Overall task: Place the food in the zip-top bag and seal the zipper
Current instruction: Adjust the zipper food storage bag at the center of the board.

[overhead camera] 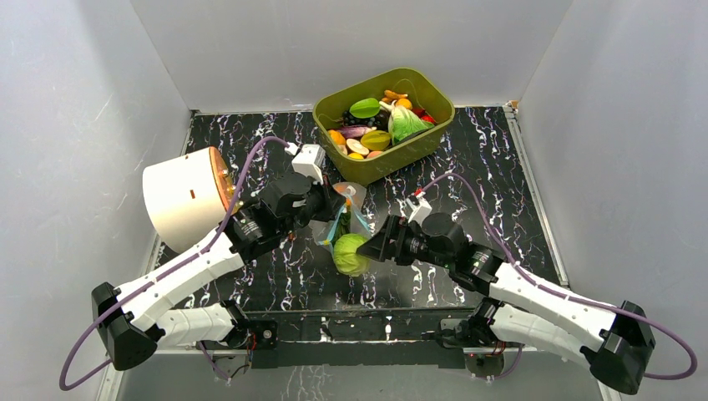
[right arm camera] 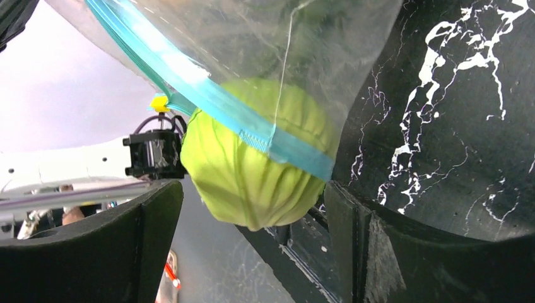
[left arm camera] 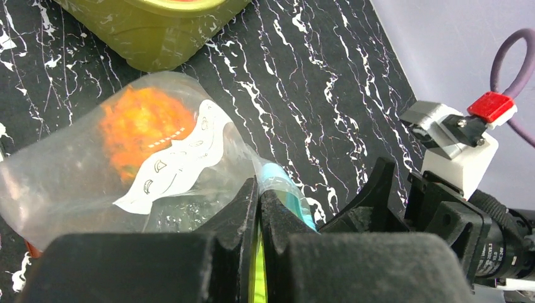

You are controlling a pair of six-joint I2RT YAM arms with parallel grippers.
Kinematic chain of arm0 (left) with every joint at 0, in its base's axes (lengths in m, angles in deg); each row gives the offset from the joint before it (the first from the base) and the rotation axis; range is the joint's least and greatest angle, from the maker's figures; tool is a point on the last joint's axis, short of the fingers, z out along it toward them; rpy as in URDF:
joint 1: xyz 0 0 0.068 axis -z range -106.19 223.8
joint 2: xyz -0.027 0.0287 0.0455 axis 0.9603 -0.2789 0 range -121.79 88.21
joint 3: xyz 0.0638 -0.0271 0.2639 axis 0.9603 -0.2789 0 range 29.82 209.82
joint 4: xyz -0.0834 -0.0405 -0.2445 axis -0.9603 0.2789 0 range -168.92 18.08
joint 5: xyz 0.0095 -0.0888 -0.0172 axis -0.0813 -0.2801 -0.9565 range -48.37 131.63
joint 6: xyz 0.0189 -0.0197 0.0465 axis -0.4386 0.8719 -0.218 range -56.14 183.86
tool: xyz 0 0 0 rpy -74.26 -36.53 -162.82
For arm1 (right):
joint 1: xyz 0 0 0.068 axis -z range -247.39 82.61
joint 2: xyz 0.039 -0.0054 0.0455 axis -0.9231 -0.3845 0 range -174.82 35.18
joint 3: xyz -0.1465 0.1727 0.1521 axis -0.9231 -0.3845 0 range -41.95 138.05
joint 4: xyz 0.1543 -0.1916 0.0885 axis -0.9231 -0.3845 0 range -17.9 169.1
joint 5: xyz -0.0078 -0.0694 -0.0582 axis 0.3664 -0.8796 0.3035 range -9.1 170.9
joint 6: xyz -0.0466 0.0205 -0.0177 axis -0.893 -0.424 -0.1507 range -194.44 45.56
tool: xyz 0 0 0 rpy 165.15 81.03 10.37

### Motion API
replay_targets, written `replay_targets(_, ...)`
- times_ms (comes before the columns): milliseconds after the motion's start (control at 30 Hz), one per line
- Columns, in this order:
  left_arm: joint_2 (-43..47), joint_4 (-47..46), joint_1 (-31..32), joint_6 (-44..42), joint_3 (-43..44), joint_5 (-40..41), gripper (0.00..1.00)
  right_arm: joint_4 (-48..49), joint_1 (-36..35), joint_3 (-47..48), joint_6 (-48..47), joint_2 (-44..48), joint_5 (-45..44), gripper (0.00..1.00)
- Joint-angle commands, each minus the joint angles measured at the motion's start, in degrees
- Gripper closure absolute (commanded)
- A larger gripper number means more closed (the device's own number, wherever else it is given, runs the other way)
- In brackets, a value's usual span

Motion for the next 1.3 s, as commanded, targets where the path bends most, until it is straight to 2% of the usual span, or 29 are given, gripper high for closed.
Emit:
replay_targets(0,1.02,-2.70,0.06,1.07,2.57,1.69,1.00,4.41,-2.90,-0.16,7.01,-0.41,-9.74,0.21)
replay_targets(100,0.93,-2.67,0.04,1.17,2.77,1.55,1.00,6.89,-3.35,-0.41,7.54,-3.05,-8.10,0.25)
replay_targets(267,1.12,-2.50,0.04,1.22,2.71,1.79,1.00,8.84,-4.89,-1.86,11.58,-4.25,-10.38,0.21)
replay_targets(533,2.18,-3.05,0.06,1.50,2.21,1.16,1.00,4.82,-5.01,-2.25,8.64,-0.52,-15.52,0.34)
replay_targets(700,2.51,-3.75,0.06,1.89,2.02,1.29,1.00,9.17,-5.12,-5.22,15.09,0.45,-11.55,0.23)
replay_targets(867,2.13,-3.98,0.09,2.22,1.38,2.36,1.00,3.76,-5.78,-3.04,23.09,-0.35,-12.06,0.16)
replay_targets(1033,1.97,-4.89,0.06,2.87,1.20,1.96,1.00,4.83,-6.60,-4.49,30.23,-0.29,-13.07,0.05)
replay_targets(1100,2.05,-5.06,0.08,2.97,1.16,1.87,1.00,6.64,-6.70,-5.49,28.81,0.43,-15.00,0.07)
replay_targets(1167,2.09,-4.77,0.12,2.88,1.43,1.82,1.00,9.44,-6.75,-5.17,21.11,1.35,-16.83,0.15)
replay_targets(1267,2.12,-3.73,0.15,2.55,2.13,1.36,1.00,6.60,-6.77,-1.12,8.00,2.84,-19.58,0.27)
